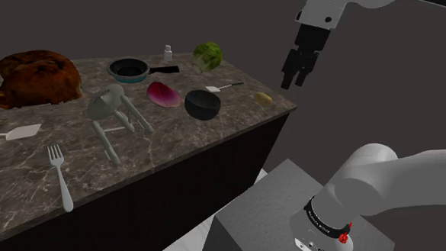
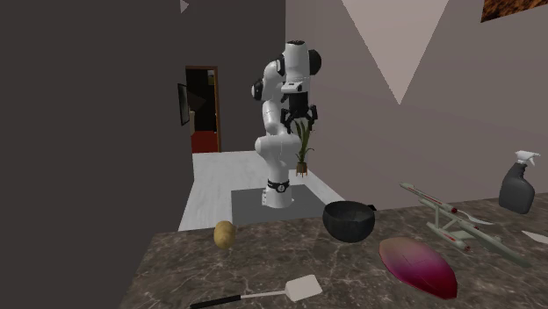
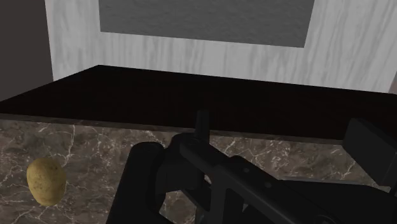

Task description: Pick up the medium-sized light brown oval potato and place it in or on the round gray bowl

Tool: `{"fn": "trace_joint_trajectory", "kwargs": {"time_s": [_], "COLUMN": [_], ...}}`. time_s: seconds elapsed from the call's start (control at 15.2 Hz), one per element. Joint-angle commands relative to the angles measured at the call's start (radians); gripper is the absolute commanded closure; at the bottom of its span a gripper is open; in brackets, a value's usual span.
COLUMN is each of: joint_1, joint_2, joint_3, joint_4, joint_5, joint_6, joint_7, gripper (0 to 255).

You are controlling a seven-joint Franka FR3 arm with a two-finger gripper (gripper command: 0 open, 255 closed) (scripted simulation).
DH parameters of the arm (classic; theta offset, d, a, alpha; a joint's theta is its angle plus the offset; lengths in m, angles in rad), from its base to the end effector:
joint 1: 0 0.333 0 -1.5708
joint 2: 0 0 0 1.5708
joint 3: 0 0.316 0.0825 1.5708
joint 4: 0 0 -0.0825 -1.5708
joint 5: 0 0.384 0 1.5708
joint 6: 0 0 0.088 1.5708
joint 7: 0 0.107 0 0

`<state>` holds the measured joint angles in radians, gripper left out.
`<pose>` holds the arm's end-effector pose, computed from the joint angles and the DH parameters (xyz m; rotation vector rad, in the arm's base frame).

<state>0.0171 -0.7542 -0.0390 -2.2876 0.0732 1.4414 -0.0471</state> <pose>0.3023 -0.0020 0.6023 -3.0356 -0.0654 0.1358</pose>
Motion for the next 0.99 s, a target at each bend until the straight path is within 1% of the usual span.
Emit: {"fn": "trace_joint_trajectory", "kwargs": {"time_s": [0.0, 0.46, 0.92], "joint_1": [0.000, -0.037, -0.070], "joint_2": [0.000, 0.174, 0.383], "joint_3": [0.000, -0.072, -0.143], "joint_4": [0.000, 0.002, 0.061], "joint_5": [0.000, -0.069, -0.110], "joint_6": [0.000, 0.159, 0.300], "joint_7": [0.000, -0.073, -0.140], "gripper": [0, 0, 0]}}
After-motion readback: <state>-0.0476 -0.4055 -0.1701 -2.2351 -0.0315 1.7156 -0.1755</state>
